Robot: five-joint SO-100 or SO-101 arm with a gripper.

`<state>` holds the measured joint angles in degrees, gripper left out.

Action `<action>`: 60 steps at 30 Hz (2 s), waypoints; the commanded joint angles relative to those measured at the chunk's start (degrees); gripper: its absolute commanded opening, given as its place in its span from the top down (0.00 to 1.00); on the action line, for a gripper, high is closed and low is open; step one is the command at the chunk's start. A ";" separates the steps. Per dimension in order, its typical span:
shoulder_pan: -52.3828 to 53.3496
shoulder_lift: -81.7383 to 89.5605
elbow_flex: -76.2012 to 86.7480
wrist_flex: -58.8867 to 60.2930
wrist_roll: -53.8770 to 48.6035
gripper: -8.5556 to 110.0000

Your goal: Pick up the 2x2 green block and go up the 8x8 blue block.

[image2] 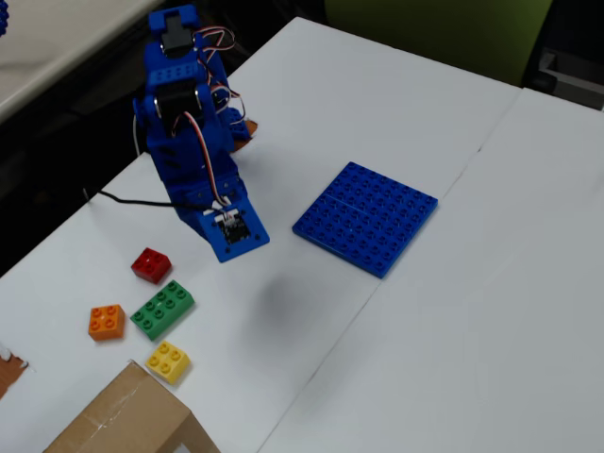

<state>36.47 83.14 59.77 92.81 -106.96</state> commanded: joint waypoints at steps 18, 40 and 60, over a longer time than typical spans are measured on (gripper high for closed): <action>-18.19 17.75 -14.50 11.87 -2.46 0.83; -43.51 6.24 -23.47 11.60 17.84 0.84; -42.28 -1.58 -21.27 11.87 19.34 0.85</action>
<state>-6.42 81.21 38.50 102.92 -87.28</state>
